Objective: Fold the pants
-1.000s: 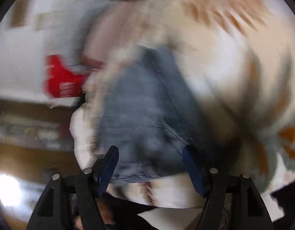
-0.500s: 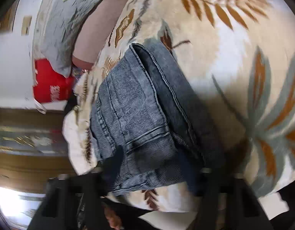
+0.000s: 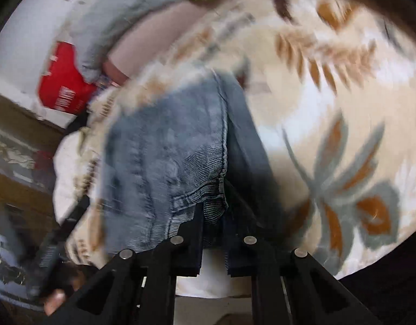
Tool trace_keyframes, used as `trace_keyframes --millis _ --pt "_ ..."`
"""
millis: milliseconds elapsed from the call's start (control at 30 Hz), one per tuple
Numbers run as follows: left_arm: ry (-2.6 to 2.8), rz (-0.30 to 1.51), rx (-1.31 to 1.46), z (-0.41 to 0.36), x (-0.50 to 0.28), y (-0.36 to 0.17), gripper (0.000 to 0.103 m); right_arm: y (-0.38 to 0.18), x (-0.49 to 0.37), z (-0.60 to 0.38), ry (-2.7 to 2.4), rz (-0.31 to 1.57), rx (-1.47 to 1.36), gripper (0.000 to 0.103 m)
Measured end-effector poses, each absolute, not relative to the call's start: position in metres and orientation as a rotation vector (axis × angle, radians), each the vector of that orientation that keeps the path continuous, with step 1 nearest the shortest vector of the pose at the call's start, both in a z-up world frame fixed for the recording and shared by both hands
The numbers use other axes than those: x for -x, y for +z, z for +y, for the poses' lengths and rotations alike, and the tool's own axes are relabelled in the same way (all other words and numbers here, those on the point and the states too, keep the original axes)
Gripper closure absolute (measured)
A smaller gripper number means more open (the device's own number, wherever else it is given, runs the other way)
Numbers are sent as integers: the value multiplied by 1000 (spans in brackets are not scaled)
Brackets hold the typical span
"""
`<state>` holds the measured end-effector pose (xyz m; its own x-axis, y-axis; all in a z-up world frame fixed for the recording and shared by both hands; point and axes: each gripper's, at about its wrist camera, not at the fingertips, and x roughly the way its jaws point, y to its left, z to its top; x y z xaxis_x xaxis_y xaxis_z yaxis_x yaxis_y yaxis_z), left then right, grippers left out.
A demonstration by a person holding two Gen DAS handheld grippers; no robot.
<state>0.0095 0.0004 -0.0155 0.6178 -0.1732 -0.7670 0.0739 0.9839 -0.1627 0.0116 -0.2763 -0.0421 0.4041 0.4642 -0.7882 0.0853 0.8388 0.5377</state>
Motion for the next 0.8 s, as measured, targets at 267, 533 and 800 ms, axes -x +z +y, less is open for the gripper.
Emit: trace_keyframes --millis 267,533,800 --pt "-106 918 24 -8 -12 -39 22 -31 -8 -293 275 1128 -570 79" --pt "-117 914 57 -5 -13 -43 21 39 -31 -274 382 958 -547 73" --pt "-136 904 73 -3 -13 -46 20 -35 -68 -277 294 1187 -584 79"
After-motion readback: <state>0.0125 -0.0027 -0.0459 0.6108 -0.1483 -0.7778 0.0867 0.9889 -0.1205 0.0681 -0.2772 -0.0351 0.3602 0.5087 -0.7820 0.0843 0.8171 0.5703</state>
